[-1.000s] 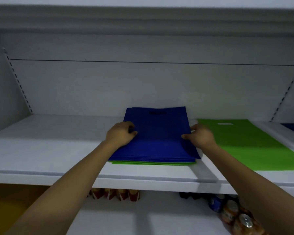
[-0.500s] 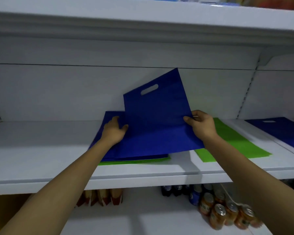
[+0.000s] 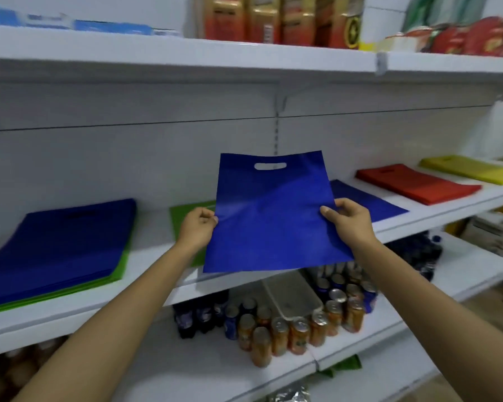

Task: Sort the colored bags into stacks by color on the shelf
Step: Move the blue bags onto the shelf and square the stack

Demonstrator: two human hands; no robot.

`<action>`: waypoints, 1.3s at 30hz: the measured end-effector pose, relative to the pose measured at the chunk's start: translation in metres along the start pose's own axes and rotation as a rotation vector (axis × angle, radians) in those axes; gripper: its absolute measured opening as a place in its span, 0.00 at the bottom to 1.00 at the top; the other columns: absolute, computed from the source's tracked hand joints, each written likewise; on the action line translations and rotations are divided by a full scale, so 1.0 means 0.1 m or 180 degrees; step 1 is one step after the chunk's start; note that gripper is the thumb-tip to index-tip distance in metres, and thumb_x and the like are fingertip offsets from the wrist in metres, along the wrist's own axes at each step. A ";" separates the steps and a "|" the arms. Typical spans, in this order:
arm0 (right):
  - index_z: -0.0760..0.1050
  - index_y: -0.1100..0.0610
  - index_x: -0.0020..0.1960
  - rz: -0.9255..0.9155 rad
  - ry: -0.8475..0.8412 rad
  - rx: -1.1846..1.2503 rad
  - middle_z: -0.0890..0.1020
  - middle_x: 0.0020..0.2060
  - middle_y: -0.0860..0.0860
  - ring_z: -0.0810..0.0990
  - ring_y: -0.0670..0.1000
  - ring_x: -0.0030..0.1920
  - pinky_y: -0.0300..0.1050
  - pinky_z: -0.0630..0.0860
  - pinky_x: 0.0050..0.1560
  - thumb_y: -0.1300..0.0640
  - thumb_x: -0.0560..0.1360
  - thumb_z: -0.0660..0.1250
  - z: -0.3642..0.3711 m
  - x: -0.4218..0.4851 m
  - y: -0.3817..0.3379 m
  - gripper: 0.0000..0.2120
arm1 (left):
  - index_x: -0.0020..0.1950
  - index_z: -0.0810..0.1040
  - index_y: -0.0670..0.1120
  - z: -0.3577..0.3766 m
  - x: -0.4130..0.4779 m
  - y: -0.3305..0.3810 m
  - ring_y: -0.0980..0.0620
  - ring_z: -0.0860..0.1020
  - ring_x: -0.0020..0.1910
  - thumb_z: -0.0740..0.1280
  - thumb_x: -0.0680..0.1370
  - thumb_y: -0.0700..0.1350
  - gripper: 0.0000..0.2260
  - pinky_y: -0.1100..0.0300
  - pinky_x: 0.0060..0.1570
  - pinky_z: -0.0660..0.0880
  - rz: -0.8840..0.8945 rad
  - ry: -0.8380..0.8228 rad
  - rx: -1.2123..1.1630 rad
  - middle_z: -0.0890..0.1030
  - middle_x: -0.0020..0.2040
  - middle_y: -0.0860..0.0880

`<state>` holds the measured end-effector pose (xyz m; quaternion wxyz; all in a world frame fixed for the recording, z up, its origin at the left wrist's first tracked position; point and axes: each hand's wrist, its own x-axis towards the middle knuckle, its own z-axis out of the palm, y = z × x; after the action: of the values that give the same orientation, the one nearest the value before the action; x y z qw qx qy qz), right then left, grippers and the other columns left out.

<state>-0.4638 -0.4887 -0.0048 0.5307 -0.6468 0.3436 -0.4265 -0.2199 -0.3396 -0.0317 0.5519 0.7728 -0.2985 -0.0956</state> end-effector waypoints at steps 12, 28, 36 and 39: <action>0.76 0.54 0.55 0.0492 0.0340 -0.0220 0.79 0.45 0.49 0.77 0.47 0.42 0.42 0.73 0.37 0.55 0.78 0.66 -1.86 0.25 0.49 0.07 | 0.49 0.73 0.44 1.87 -0.49 0.68 0.47 0.76 0.46 0.62 0.81 0.42 0.02 0.55 0.45 0.73 0.0139 -0.0013 -0.0141 0.77 0.47 0.46; 0.74 0.52 0.57 0.0338 0.0253 -0.0623 0.83 0.42 0.53 0.83 0.53 0.41 0.48 0.80 0.41 0.59 0.79 0.64 -2.21 1.48 0.79 0.08 | 0.50 0.75 0.45 2.75 0.34 0.76 0.50 0.76 0.44 0.64 0.80 0.43 0.02 0.60 0.42 0.70 0.0572 -0.0118 0.0230 0.78 0.45 0.49; 0.78 0.57 0.46 0.0195 -0.0023 -0.1149 0.83 0.44 0.57 0.83 0.56 0.42 0.51 0.81 0.44 0.59 0.77 0.68 -2.09 2.58 0.96 0.02 | 0.46 0.75 0.50 2.85 0.91 0.54 0.53 0.78 0.43 0.65 0.77 0.46 0.01 0.58 0.42 0.74 0.0505 -0.0323 0.0799 0.80 0.42 0.53; 0.78 0.57 0.48 0.0181 -0.0146 -0.1413 0.83 0.44 0.56 0.82 0.58 0.45 0.55 0.80 0.49 0.57 0.76 0.69 -2.01 2.82 1.07 0.03 | 0.45 0.75 0.50 2.89 0.95 0.46 0.54 0.77 0.41 0.65 0.78 0.47 0.02 0.59 0.40 0.73 0.0327 -0.0299 0.0956 0.79 0.41 0.53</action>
<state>-0.5345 -0.8421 -0.0425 0.3947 -0.7474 0.4350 -0.3105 -0.2983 -0.6335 -0.0801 0.4197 0.8250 -0.3740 -0.0577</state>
